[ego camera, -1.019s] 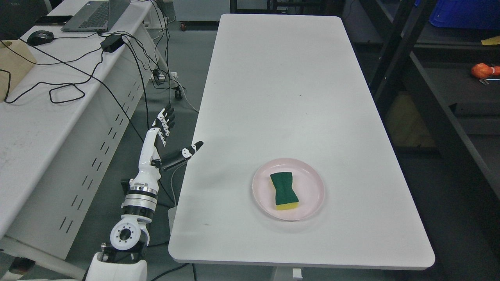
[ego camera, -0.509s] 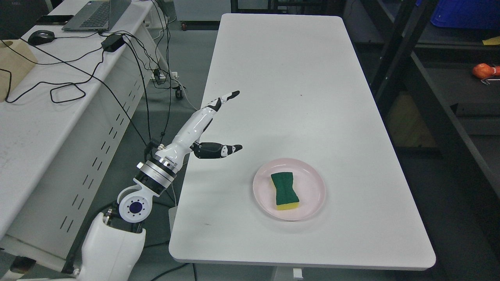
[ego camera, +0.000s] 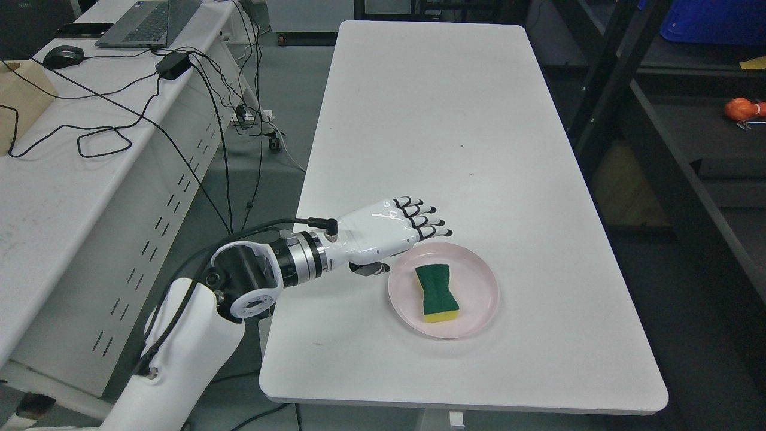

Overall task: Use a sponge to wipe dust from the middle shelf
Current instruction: 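Raise the left hand and reach toward the sponge on the pink plate, then lower the left hand onto the sponge and close fingers around it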

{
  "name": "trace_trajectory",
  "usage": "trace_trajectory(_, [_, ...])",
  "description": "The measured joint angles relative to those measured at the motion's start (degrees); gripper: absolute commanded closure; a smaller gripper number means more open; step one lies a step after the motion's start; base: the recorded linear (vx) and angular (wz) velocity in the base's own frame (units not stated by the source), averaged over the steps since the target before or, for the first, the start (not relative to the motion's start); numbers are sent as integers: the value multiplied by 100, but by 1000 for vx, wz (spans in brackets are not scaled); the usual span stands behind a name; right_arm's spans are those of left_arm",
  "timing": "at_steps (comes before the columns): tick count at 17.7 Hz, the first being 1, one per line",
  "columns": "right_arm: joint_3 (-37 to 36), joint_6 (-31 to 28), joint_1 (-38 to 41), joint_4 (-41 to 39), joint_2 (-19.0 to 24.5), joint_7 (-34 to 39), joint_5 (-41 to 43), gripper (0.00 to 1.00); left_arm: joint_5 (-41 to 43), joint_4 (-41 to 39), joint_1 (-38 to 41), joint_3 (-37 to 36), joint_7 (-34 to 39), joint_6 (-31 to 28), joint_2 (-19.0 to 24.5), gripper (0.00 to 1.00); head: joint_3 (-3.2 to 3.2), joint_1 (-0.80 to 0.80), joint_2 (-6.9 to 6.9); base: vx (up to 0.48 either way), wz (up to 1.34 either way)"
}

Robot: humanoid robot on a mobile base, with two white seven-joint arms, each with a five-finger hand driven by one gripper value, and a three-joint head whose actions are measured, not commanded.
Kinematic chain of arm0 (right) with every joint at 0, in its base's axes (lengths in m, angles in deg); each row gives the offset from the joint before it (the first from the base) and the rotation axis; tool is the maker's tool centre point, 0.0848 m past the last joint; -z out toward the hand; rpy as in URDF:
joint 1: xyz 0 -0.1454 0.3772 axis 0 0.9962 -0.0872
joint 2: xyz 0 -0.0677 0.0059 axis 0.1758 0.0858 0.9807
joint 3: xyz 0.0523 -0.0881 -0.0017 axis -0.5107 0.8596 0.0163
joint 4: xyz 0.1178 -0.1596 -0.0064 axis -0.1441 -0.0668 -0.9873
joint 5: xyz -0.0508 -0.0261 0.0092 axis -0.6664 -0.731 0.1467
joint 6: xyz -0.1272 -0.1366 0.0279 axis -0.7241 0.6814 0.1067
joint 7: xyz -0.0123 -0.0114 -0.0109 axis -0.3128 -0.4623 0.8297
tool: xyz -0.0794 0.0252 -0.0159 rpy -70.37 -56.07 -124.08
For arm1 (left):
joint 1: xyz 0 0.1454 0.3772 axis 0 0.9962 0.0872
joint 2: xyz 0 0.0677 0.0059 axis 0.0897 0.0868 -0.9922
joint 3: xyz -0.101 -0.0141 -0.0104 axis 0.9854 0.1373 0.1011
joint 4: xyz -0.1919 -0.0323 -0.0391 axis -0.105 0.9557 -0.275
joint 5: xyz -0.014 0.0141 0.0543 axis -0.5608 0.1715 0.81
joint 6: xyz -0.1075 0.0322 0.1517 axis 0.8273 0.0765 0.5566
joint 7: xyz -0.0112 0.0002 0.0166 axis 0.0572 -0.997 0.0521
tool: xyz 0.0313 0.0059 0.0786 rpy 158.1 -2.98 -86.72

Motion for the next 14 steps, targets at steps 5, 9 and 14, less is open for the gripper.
trace_trajectory(5, [0, 0, -1, 0, 0, 0, 0, 0, 528, 340, -396, -462, -20, 68, -40, 10, 0, 0, 0, 0, 0])
trace_trajectory(9, [0, 0, -1, 0, 0, 0, 0, 0, 712, 643, -583, -793, -6, 72, -175, 11, 0, 0, 0, 0, 0])
trace_trajectory(14, [0, 0, -1, 0, 0, 0, 0, 0, 809, 952, -675, -1157, 1, 74, -383, 18, 0, 0, 0, 0, 0])
